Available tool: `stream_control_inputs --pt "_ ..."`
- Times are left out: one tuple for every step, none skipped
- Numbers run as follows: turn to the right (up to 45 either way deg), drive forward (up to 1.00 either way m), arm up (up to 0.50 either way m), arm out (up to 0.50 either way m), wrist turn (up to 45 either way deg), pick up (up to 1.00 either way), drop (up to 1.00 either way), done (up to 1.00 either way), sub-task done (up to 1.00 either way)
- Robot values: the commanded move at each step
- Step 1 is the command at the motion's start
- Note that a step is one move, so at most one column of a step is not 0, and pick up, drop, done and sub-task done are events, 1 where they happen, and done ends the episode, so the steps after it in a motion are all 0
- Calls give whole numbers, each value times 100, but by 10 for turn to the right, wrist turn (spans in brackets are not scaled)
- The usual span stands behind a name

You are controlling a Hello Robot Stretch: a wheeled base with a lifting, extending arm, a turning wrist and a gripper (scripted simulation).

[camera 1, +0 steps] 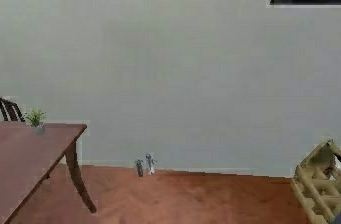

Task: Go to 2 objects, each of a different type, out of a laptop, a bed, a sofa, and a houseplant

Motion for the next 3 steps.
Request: stream_control_inputs --pt "30 0 0 0 0 0 0 0 0" --pt "0 50 0 0 0 0 0 0 0" --pt "-450 0 0 0 0 0 0 0 0"
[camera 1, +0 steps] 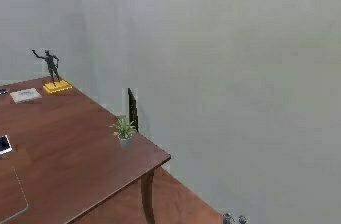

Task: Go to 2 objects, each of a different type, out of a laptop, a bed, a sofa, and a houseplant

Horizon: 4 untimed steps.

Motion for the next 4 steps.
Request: stream_control_inputs --pt "-120 0 0 0 0 0 0 0 0" --pt "0 0 0 0 0 0 0 0 100" --pt "-450 0 0 0 0 0 0 0 0" --pt "-450 0 0 0 0 0 0 0 0"
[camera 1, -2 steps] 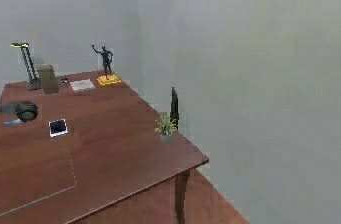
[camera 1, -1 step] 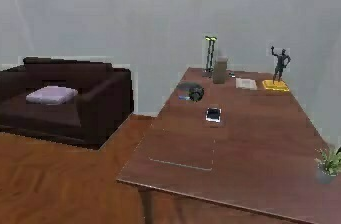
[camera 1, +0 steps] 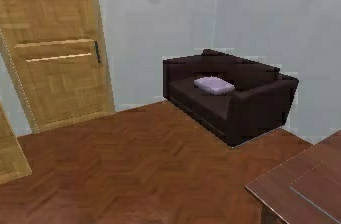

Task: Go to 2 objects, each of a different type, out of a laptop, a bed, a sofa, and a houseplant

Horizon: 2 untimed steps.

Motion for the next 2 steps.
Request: stream_control_inputs --pt "-30 0 0 0 0 0 0 0 0" --pt "0 65 0 0 0 0 0 0 0"
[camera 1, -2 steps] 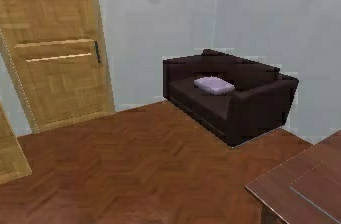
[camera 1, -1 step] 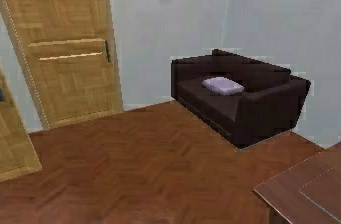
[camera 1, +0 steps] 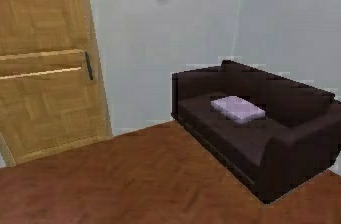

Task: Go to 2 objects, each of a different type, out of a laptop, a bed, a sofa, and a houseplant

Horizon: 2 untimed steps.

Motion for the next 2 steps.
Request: stream_control_inputs --pt "-450 0 0 0 0 0 0 0 0" --pt "-180 0 0 0 0 0 0 0 0"
